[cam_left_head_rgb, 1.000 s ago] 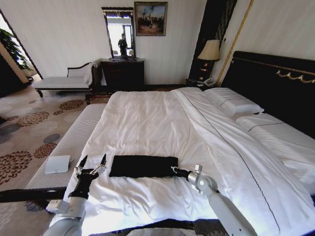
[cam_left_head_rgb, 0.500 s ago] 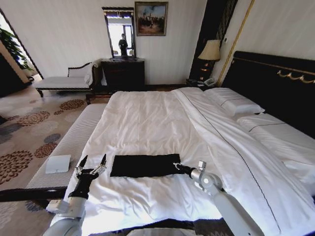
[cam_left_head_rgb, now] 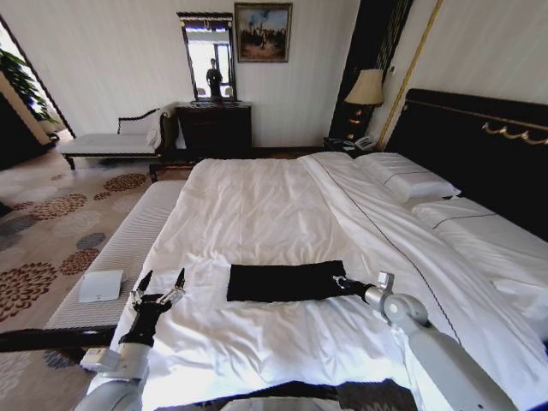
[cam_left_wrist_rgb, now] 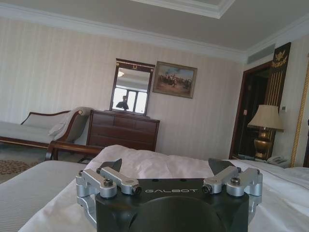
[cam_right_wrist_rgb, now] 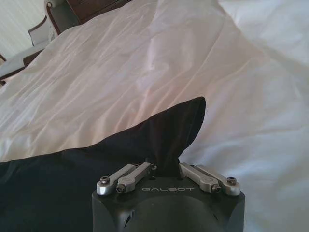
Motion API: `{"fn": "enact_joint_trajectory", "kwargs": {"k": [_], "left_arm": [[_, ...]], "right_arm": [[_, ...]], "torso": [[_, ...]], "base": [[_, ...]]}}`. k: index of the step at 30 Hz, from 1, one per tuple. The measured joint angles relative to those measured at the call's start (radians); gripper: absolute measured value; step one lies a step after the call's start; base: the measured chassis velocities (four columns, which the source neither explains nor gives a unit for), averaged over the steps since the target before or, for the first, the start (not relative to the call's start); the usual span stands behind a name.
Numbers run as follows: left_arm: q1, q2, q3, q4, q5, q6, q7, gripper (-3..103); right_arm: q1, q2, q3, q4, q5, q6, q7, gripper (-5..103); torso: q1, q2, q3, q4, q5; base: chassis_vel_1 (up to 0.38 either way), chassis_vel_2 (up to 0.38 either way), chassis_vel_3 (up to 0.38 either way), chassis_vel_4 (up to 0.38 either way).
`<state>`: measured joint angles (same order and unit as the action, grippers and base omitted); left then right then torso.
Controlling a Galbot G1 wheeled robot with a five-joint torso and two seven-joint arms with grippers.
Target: Fold the clothes on the bed.
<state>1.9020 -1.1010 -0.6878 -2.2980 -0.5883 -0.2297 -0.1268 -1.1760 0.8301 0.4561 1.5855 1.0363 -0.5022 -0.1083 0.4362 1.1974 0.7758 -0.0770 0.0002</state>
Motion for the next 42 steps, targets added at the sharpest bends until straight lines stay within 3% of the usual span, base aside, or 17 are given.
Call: {"fn": "enact_joint_trajectory", "kwargs": {"k": [8, 15, 18, 26, 36, 42], "left_arm": [[0.0, 0.0, 0.0, 0.0, 0.0, 0.0, 0.0, 100], [0.0, 0.0, 0.0, 0.0, 0.0, 0.0, 0.0, 100], [0.0, 0.0, 0.0, 0.0, 0.0, 0.0, 0.0, 100], [0.0, 0.0, 0.0, 0.0, 0.0, 0.0, 0.0, 100], [0.0, 0.0, 0.0, 0.0, 0.0, 0.0, 0.0, 100], [0.0, 0.0, 0.0, 0.0, 0.0, 0.0, 0.0, 100]], "right_arm": [[0.001, -0.096, 0.025, -0.073, -0.131, 0.058, -0.059, 7], [0.002, -0.114, 0.022, -0.018, -0.161, 0.065, -0.049, 7], [0.007, -0.089, 0.004, 0.041, -0.167, 0.061, -0.026, 7], [0.087, 0.058, -0.157, 0.221, -0.121, 0.013, 0.096, 7], [0.144, 0.21, -0.297, 0.116, -0.188, 0.02, 0.107, 7], [0.191, 0.312, -0.324, 0.029, -0.197, 0.035, 0.12, 7]], "torso": [[0.0, 0.0, 0.0, -0.0003, -0.0001], [0.0, 0.0, 0.0, -0.0004, -0.0007], [0.0, 0.0, 0.0, -0.0004, -0.0005], [0.0, 0.0, 0.0, 0.0001, -0.0007], [0.0, 0.0, 0.0, -0.0002, -0.0005], [0.0, 0.0, 0.0, 0.0001, -0.0002]], "base": [[0.0, 0.0, 0.0, 0.0], [0.0, 0.0, 0.0, 0.0], [0.0, 0.0, 0.0, 0.0], [0.0, 0.0, 0.0, 0.0], [0.0, 0.0, 0.0, 0.0], [0.0, 0.0, 0.0, 0.0]]}}
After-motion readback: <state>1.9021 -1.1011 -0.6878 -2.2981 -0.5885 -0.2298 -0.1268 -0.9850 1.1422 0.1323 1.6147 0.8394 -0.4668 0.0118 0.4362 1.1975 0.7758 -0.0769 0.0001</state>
